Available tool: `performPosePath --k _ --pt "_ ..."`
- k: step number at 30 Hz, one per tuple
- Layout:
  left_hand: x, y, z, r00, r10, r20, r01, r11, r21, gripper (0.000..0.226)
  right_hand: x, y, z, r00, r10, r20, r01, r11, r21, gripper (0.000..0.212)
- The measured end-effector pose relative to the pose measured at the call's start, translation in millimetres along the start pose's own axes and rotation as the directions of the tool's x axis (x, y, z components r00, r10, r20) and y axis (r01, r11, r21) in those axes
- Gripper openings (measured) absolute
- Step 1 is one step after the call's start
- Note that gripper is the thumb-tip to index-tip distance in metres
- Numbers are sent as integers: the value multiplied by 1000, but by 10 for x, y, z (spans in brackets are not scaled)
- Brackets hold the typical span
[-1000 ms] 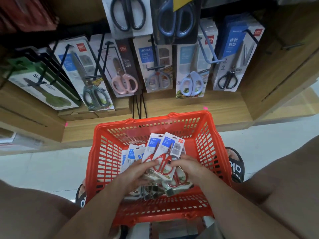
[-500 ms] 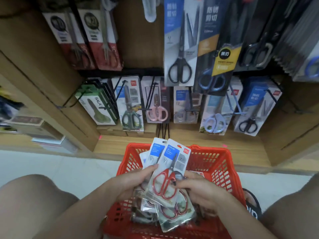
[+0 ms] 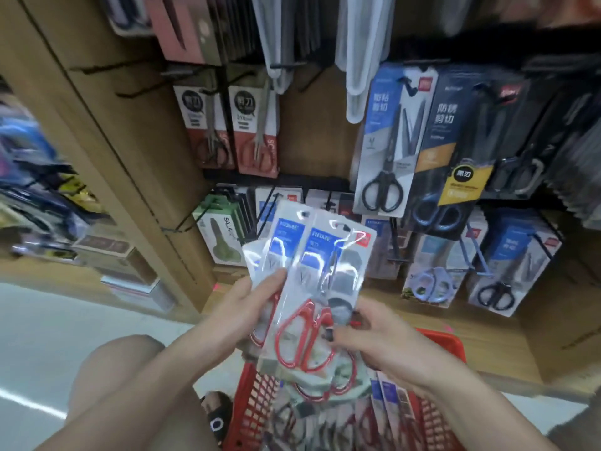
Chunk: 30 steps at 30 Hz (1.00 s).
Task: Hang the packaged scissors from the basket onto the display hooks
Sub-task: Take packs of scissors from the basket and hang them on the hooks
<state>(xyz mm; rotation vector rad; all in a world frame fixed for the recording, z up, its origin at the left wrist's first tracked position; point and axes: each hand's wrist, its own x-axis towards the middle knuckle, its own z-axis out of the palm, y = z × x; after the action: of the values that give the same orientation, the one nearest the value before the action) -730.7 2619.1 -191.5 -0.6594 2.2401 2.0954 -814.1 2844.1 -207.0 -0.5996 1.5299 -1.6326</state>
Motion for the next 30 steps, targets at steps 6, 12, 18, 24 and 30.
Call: performPosePath --k 6,12,18,24,30 --pt "345 398 -255 981 111 -156 -130 985 -116 45 453 -576 59 957 -258 -135 236 959 -155 28" --pt "765 586 -352 958 145 -246 -193 964 -182 37 772 -820 -32 890 -347 -295 317 937 -145 24" --pt "976 652 -487 926 142 -351 -219 957 -192 35 801 -838 -108 880 -362 -308 353 932 -86 24" --pt "1050 684 -588 917 153 -368 -246 944 -221 36 874 -794 -5 852 -405 -332 389 914 -116 23" --pt "1145 719 -634 910 169 -379 -278 926 -255 32 992 -895 84 817 -429 -386 419 901 -113 24"
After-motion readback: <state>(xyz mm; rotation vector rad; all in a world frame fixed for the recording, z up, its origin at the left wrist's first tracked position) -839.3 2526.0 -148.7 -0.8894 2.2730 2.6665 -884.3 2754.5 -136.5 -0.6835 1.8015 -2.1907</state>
